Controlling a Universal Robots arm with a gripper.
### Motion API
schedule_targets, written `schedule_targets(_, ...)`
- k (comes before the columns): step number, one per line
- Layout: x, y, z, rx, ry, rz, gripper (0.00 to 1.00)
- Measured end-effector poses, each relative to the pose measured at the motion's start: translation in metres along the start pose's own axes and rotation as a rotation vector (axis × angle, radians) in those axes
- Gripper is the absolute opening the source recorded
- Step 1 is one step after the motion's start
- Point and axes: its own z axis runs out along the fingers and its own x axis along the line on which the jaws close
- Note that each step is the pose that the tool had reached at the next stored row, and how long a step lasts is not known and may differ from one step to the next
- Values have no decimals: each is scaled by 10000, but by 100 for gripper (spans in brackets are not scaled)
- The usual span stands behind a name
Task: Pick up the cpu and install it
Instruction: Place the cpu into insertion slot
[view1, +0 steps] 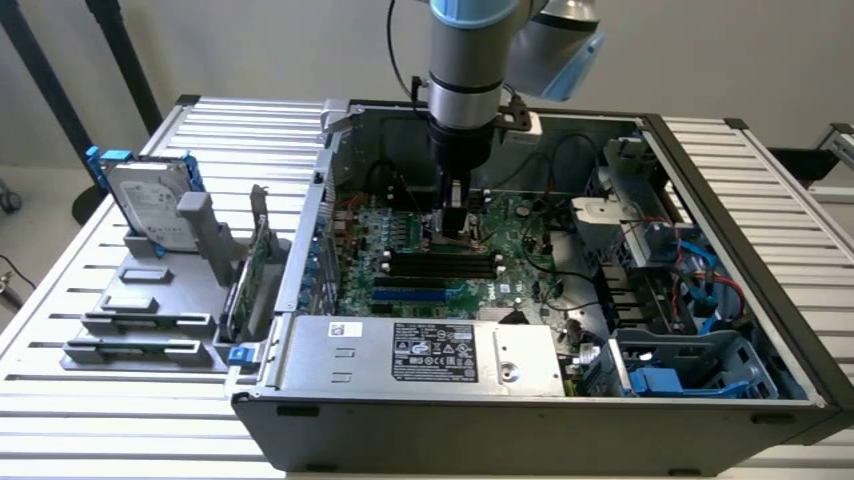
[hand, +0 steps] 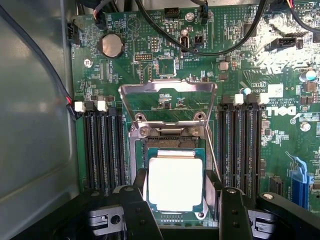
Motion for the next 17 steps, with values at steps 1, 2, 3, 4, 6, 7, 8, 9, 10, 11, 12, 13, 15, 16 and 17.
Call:
schedule_targets(1, 1, 0, 3, -5, 1, -10, 54)
schedule_targets(2, 3, 0, 6, -13, 0, -19, 54)
schedule_targets(3, 5, -1, 10, -24, 2, -29, 54)
schedule_targets(4, 7, -1, 14, -41, 3, -42, 54)
schedule_targets(6, 10, -1, 16, -56, 4, -81, 54)
schedule_targets(7, 10, -1, 16, -56, 4, -82, 54)
schedule_targets(8, 10, -1, 16, -57, 4, -82, 54)
schedule_targets(9, 10, -1, 16, -57, 3, -82, 54)
schedule_targets(10, 10, -1, 17, -59, 3, -82, 54)
schedule_targets(11, 10, -1, 19, -63, 3, -83, 54)
schedule_targets(12, 11, -3, 26, -73, 7, -82, 54)
schedule_targets(13, 10, -4, 32, -76, 7, -81, 54)
schedule_targets(15, 9, -7, 44, -80, 6, -84, 54)
schedule_targets(16, 8, -10, 47, -83, 5, -84, 54)
schedule_targets(17, 8, -12, 51, -88, 6, -91, 54)
